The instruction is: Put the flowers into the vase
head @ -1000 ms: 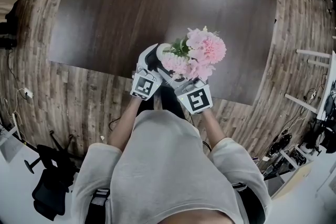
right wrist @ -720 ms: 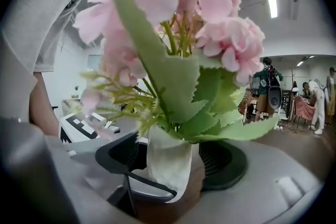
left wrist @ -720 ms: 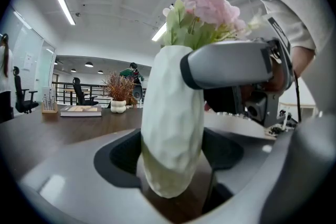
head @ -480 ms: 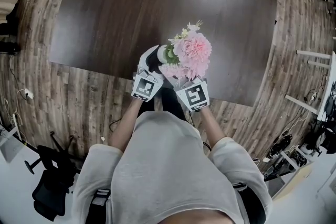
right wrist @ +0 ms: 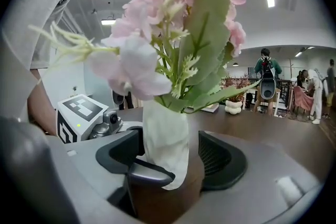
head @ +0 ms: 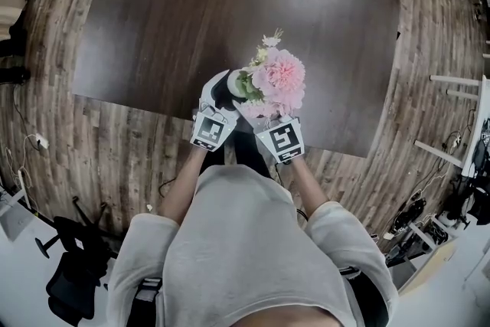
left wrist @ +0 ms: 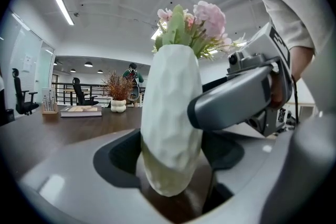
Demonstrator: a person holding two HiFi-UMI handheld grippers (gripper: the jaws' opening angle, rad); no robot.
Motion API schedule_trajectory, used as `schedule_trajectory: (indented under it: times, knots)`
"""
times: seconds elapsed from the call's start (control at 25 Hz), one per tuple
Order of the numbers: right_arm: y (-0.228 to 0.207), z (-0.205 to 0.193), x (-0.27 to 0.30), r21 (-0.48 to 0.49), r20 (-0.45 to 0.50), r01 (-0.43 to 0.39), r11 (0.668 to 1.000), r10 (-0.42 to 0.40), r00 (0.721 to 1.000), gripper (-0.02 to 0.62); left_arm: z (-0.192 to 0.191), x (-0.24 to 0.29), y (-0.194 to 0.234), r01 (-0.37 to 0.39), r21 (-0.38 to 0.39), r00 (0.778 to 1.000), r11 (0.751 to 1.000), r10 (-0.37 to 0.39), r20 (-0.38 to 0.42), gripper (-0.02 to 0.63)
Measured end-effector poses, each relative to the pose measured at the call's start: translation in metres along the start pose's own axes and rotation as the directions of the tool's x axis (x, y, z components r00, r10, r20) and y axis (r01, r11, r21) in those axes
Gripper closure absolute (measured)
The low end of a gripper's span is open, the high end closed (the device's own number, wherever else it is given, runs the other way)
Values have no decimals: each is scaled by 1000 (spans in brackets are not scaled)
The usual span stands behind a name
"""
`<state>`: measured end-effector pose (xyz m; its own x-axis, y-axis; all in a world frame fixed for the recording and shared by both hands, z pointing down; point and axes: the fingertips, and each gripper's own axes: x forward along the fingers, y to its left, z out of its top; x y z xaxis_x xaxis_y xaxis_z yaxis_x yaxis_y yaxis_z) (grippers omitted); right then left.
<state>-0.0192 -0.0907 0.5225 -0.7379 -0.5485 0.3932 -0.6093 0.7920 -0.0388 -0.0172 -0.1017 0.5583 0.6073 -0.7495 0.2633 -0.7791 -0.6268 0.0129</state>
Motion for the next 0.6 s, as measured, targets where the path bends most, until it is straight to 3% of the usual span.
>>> schedule_trajectory:
  times: [0.6]
  knots:
    - [3, -10, -2, 19, -14, -18, 1000, 18, 1000, 224, -16, -20, 1, -63, -19, 997, 998, 62, -39, 252]
